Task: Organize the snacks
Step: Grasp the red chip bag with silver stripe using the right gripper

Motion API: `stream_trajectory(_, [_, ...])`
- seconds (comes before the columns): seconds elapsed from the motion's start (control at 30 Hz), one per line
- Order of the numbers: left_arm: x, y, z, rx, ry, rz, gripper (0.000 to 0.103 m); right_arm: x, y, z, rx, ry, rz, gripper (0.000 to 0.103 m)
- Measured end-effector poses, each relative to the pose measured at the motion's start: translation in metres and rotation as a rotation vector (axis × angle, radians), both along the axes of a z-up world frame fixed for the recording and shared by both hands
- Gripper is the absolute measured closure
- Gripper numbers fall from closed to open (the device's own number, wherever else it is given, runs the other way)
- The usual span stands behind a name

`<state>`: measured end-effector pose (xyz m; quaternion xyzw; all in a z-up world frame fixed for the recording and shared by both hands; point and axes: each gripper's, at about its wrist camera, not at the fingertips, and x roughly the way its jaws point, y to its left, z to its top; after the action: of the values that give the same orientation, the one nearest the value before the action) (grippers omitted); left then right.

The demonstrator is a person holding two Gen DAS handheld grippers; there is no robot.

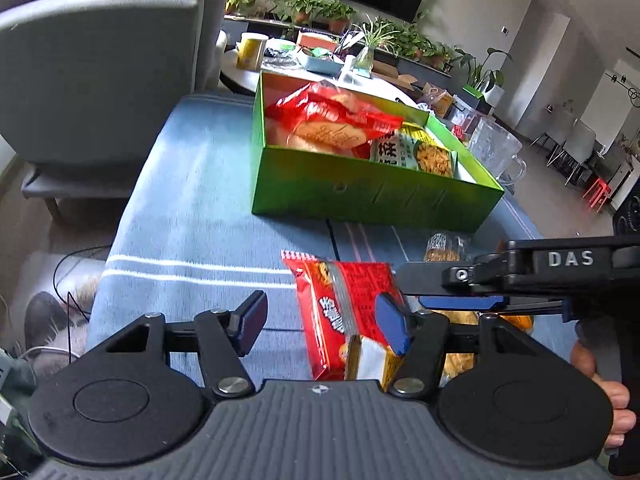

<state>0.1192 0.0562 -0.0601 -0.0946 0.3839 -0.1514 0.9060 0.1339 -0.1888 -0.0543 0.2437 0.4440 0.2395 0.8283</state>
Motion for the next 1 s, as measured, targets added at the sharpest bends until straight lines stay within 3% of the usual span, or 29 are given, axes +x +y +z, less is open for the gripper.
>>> stream_trajectory(0.4, [-0.002, 0.001, -0.016, -0.055, 0.072, -0.042, 0.05, 0.001, 0.015, -0.01, -0.123, 0.079, -0.035, 0.055])
stream_trajectory(0.6, [0.0, -0.002, -0.024, -0.069, 0.115, -0.078, 0.05, 0.005, 0.02, -0.018, -0.103, 0.087, -0.006, 0.054])
stream_trajectory(1.0, [0.0, 0.0, -0.022, -0.077, 0.11, -0.055, 0.05, 0.005, 0.02, -0.016, -0.086, 0.088, -0.002, 0.054])
